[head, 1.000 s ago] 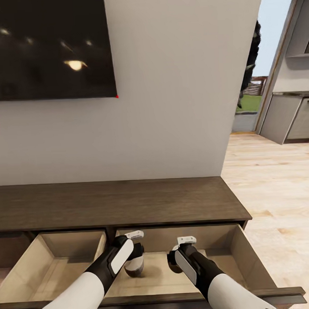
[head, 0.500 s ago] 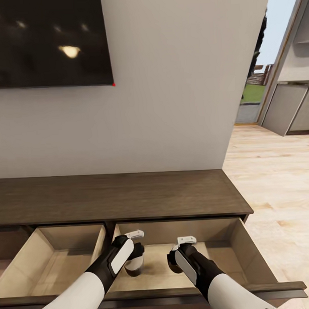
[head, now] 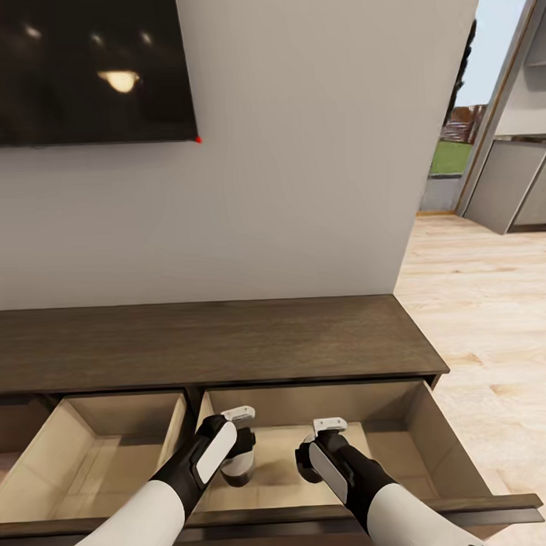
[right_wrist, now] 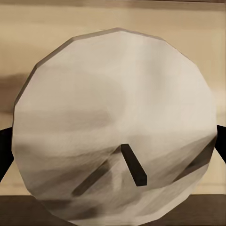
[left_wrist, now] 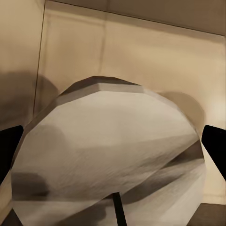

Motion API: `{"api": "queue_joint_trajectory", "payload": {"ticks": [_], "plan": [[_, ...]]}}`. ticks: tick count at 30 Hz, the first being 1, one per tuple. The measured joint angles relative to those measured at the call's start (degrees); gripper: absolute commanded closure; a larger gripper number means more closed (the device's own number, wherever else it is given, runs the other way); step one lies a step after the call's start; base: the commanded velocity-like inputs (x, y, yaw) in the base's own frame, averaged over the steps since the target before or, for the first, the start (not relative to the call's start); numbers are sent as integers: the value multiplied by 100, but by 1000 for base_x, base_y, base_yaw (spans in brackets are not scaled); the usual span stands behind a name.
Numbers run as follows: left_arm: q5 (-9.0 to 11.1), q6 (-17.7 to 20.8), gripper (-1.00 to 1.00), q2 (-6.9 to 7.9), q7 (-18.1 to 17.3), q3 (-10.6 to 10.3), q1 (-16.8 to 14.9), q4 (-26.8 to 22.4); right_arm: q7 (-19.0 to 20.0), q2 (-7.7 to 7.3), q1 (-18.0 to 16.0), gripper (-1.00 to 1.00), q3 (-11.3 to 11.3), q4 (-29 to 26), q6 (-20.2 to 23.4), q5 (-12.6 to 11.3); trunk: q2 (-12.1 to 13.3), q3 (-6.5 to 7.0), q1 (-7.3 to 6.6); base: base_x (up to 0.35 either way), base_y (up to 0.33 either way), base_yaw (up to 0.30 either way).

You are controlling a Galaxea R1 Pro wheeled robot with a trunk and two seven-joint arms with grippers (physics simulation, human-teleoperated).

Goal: Place each of the two pumpkins and all three candles from the living room inside a cabinet in the living room (use any cabinet), then make sure every cabinet is closed, and position the cauldron so it is next to a table in the living room.

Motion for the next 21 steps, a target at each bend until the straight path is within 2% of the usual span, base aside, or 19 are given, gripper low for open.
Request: {"api": "queue_joint_trajectory", "payload": {"ticks": [6, 18, 21], "plan": [[0, -1, 100, 0, 0, 0, 0, 0, -1, 0, 0, 100, 1, 0, -1, -2, -8, -133, 15, 0, 0, 0], [-5, -3, 100, 0, 1, 2, -1, -9, 5, 0, -2, 100, 2, -2, 0, 8, -9, -133, 15, 0, 0, 0], [0, -1, 100, 0, 1, 2, 0, -5, 6, 0, 0, 100, 1, 0, -1, -1, -12, -199, 23, 0, 0, 0]]}}
